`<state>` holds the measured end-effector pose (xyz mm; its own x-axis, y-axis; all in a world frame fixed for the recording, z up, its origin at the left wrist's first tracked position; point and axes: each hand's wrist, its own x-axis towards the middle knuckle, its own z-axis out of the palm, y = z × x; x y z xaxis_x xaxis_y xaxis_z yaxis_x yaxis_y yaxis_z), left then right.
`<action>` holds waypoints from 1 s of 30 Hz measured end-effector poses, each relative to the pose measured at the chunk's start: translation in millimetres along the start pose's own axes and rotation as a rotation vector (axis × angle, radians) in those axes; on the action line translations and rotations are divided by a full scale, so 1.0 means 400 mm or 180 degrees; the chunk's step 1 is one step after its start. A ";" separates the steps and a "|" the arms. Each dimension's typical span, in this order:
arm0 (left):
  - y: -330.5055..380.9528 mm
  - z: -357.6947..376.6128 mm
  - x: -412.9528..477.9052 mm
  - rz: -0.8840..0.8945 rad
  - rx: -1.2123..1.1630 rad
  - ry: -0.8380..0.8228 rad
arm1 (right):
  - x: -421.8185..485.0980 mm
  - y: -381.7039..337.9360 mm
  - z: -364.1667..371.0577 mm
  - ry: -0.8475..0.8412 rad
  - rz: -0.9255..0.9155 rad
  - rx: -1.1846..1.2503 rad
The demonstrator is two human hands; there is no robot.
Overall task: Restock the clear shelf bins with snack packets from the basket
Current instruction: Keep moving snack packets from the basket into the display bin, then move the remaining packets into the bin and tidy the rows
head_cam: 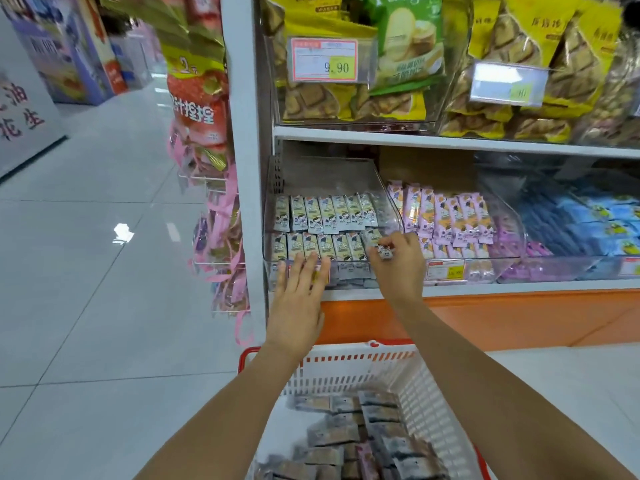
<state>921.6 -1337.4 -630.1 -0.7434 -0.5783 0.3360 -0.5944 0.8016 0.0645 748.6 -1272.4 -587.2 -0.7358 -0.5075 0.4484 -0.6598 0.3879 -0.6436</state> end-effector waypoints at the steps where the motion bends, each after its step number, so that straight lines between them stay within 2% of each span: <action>1: 0.000 0.006 0.001 0.0010 0.0000 0.0015 | 0.002 0.000 0.007 0.0029 -0.0028 -0.0062; 9: -0.013 0.033 0.008 0.0150 0.0045 0.0176 | -0.012 0.025 0.053 0.0161 -0.0442 -0.0805; 14: -0.015 0.033 0.006 0.0178 0.0031 0.0205 | -0.023 0.035 0.053 0.0190 -0.0452 -0.0473; 19: -0.007 0.038 0.005 0.0126 -0.0074 0.0183 | -0.056 0.046 0.044 0.0259 -0.0903 -0.0054; 23: -0.004 0.046 -0.010 0.0133 -0.0205 0.0278 | -0.104 0.057 0.044 0.0202 -0.0784 0.0238; 25: 0.007 0.064 -0.034 0.0312 -0.0235 0.0291 | -0.138 0.076 0.043 0.0098 -0.0725 0.0325; 28: 0.031 0.117 -0.077 0.0669 -0.0355 0.0088 | -0.190 0.122 0.041 -0.0023 -0.0580 0.0303; 30: 0.040 0.164 -0.093 0.0844 -0.0375 -0.0229 | -0.223 0.170 0.048 -0.0178 -0.0408 0.0172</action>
<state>919.4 -1313.1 -703.4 -0.8903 -0.3524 0.2886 -0.3401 0.9357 0.0935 772.3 -1215.4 -682.7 -0.6355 -0.5928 0.4947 -0.7374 0.2760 -0.6165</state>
